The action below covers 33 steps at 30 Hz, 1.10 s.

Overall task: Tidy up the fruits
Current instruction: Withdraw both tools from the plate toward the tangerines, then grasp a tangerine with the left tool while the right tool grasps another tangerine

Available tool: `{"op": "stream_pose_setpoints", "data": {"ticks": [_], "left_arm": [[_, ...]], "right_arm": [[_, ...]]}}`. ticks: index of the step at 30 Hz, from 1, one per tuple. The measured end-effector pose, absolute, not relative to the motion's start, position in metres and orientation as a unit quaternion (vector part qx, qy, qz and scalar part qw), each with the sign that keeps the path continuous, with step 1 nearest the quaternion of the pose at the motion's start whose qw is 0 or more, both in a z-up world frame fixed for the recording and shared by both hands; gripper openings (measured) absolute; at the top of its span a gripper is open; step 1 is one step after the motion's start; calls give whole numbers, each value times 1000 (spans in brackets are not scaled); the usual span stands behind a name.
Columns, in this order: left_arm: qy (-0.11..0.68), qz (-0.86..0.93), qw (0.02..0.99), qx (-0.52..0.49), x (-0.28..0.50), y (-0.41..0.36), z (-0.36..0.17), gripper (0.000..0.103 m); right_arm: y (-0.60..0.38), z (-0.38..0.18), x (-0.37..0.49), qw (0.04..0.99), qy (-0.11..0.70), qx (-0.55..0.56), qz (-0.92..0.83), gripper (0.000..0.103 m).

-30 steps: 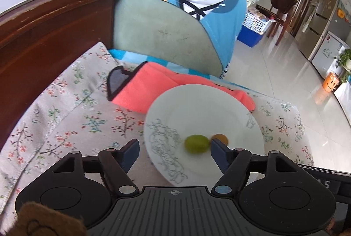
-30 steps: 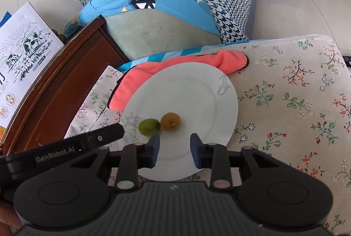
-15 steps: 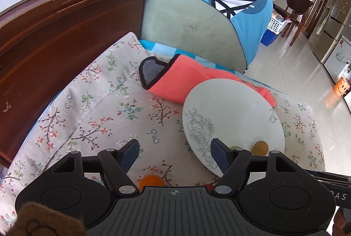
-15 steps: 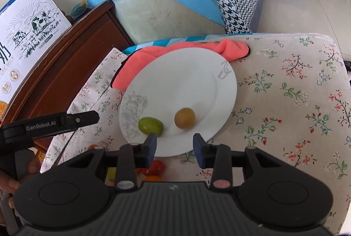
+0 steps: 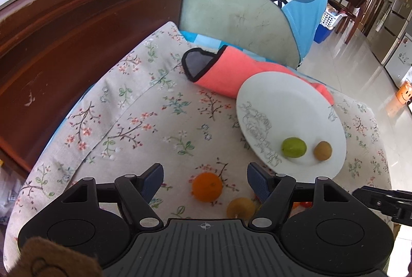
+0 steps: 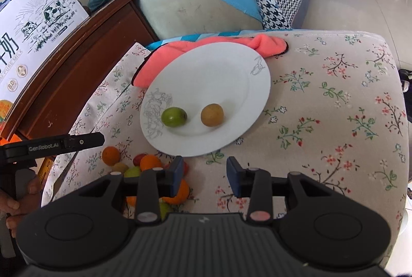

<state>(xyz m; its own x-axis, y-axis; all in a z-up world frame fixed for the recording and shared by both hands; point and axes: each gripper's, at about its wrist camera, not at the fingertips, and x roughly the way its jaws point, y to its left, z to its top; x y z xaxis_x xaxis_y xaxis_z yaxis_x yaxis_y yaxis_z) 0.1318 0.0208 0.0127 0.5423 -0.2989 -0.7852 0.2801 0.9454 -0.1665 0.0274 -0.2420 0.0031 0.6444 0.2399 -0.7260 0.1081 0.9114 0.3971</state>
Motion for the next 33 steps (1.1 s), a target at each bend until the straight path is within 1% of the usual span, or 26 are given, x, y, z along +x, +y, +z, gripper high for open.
{"op": "stream_pose_setpoints", "data": {"ticks": [5,12,14,20,28,30,33], "left_arm": [[455,-166,875,-4,132,25,5,70],[465,-166,870,5,135,19,-5,69],[468,-165,868,3,136,18,-8,69],[478,-166,862,-1,138,14,-15,69],[476,-161,865,9,137,11,-20,64],[474,-159,866,16,136,10,-21,62],[470,-155,869,24,135,10,-22,58]], "right_arm": [[-236,1,12,881,431,188,50,42],[-223,-9,-3,873,459,144,78,43],[-221,-11,-4,871,464,137,84,45],[-213,-16,-3,869,473,119,89,45],[-200,-24,-2,866,485,79,90,46],[-198,-24,-2,868,484,71,91,45],[-196,-24,-1,870,482,56,89,39]]}}
